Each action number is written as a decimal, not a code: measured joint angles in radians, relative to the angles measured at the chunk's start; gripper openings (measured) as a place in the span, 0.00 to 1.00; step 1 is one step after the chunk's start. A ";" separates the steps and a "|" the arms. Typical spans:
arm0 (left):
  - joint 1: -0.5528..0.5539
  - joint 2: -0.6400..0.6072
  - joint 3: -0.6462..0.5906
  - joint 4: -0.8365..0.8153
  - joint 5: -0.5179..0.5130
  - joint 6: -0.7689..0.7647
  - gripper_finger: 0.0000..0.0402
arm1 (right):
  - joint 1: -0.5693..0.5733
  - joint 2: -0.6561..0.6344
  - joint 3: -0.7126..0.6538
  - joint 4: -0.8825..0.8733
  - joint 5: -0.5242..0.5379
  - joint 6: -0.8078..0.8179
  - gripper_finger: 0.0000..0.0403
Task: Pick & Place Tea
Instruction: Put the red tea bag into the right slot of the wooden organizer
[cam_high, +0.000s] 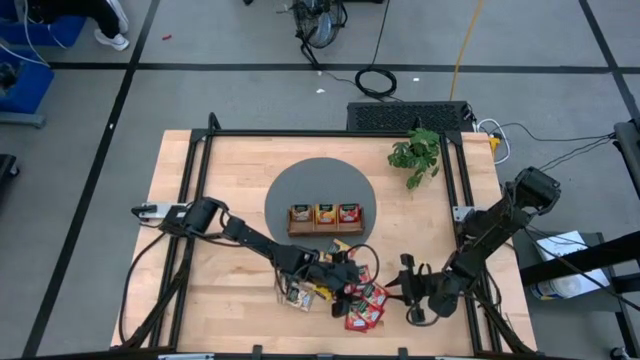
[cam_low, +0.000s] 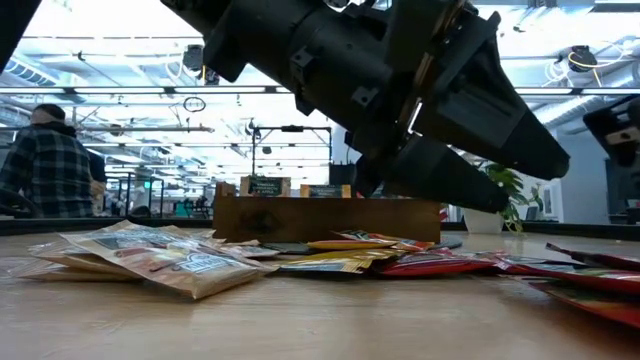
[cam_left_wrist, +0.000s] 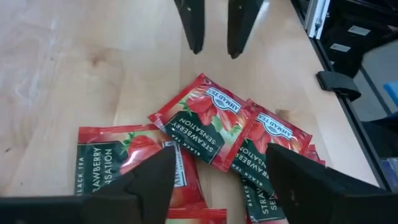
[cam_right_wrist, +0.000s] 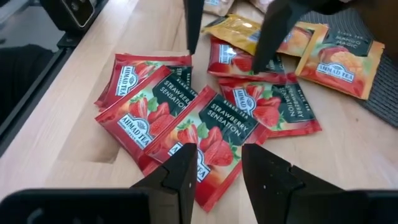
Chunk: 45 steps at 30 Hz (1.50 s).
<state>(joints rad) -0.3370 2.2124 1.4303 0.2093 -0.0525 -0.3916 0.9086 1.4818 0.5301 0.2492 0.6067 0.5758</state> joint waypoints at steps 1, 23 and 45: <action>0.002 0.000 0.000 0.001 0.000 0.000 0.65 | 0.000 0.000 0.000 -0.001 0.000 -0.011 0.29; 0.007 0.000 0.000 -0.007 0.003 0.012 0.67 | 0.005 0.001 -0.084 0.053 -0.018 0.023 0.22; 0.023 0.001 0.000 -0.051 -0.001 -0.160 0.67 | 0.025 0.059 -0.082 0.199 -0.101 -0.159 0.00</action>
<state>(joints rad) -0.3140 2.2131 1.4303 0.1580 -0.0534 -0.5514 0.9339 1.5405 0.4477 0.4481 0.5058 0.4168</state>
